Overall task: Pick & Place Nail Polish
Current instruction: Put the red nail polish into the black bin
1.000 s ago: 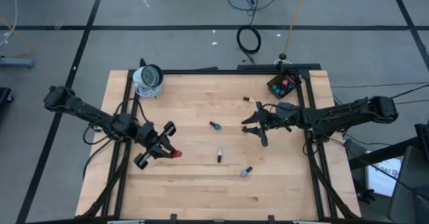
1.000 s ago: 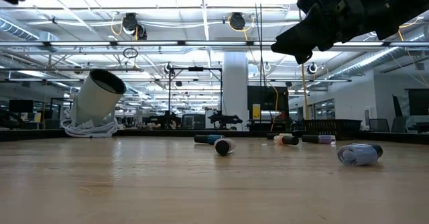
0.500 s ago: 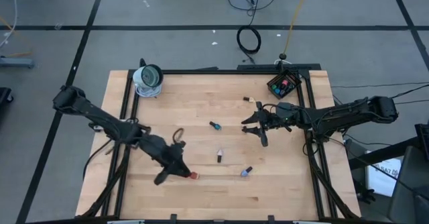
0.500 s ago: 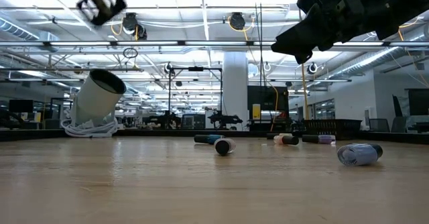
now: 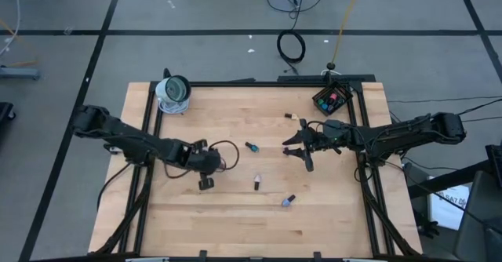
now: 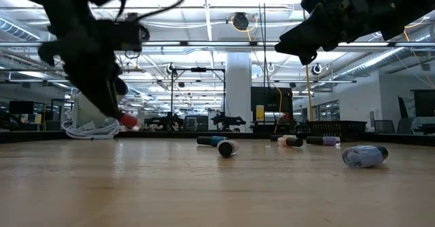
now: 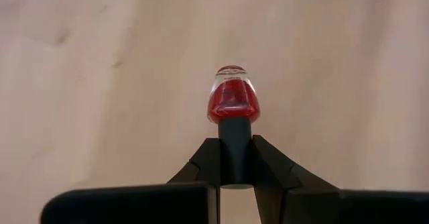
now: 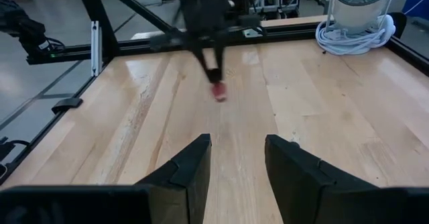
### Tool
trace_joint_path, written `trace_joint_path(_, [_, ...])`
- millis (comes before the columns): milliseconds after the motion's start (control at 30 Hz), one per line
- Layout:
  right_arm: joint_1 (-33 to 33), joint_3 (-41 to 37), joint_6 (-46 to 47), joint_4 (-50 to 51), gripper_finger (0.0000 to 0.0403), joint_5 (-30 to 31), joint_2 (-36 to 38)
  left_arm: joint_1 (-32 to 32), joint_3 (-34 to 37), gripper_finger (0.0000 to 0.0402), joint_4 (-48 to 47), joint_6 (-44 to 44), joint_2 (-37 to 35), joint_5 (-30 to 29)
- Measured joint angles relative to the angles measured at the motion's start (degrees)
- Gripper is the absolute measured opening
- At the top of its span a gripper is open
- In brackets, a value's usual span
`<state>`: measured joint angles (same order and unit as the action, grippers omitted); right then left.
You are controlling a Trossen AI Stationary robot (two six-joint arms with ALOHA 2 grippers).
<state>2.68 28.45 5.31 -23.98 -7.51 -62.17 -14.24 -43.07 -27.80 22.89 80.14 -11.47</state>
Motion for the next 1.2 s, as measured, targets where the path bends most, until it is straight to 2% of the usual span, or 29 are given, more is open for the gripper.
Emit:
trace_joint_path(133, [0.1, 0.0, 1.2, -0.1, 0.0130, 0.3, 0.0, 2.2, 0.0, 0.0037, -3.1, -8.3, 3.1, -4.8])
trace_joint_path(267, [1.5, 0.0, 8.0, -0.4, 0.0130, 0.3, -0.8, 3.2, -0.1, 0.0037, -3.7, -17.6, 5.0, -11.7])
trace_joint_path(333, [2.4, 0.0, 10.2, -0.8, 0.0130, 0.3, -1.7, 3.4, -1.1, 0.0037, -4.2, -21.4, 5.1, -16.4])
trace_joint_path(467, [3.8, 0.0, 11.7, -2.6, 0.0130, 0.3, -5.4, 3.2, -4.8, 0.0037, -4.0, -28.9, 5.1, -29.7])
trace_joint_path(567, [4.9, 0.1, 12.9, -7.5, 0.0130, 0.3, -9.9, 2.4, -7.6, 0.0037, -2.8, -35.4, 5.1, -38.2])
trace_joint_path(700, [5.8, 0.0, 13.5, -19.9, 0.0130, 0.4, -17.4, 0.8, -9.3, 0.0037, 4.8, -45.0, 5.1, -45.5])
trace_joint_path(800, [6.2, 0.0, 13.5, -30.7, 0.0130, 0.4, -22.9, -0.4, -9.6, 0.0037, 13.4, -52.7, 5.1, -48.4])
trace_joint_path(900, [6.7, 0.0, 13.6, -38.5, 0.0131, 0.2, -27.0, -1.8, -9.6, 0.0037, 20.5, -58.8, 5.1, -48.6])
trace_joint_path(1033, [7.5, 0.4, 14.9, -42.1, 0.0146, 0.1, -29.5, -3.4, -9.6, 0.0037, 25.8, -63.8, 5.1, -48.9])
trace_joint_path(1200, [7.2, 2.1, 15.6, -45.3, 0.0195, -0.3, -30.8, -4.2, -9.6, 0.0037, 27.8, -64.8, 5.1, -50.1])
